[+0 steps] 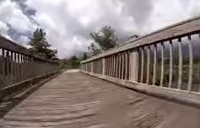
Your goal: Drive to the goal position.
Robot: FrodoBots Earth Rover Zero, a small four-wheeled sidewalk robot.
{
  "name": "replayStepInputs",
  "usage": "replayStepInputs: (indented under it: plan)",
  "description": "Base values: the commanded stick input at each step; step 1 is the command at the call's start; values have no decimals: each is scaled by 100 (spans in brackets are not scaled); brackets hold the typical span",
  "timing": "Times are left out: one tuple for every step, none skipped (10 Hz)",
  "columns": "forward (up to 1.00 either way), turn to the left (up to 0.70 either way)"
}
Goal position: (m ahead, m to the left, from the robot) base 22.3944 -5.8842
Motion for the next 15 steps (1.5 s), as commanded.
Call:
replayStepInputs:
  plan:
    - [85,34]
    - [85,34]
    - [85,34]
    - [85,22]
    - [85,0]
    - [85,0]
    - [85,0]
    - [85,0]
    - [85,0]
    - [85,0]
    - [85,0]
    - [85,0]
    - [85,0]
    - [85,0]
    - [85,0]
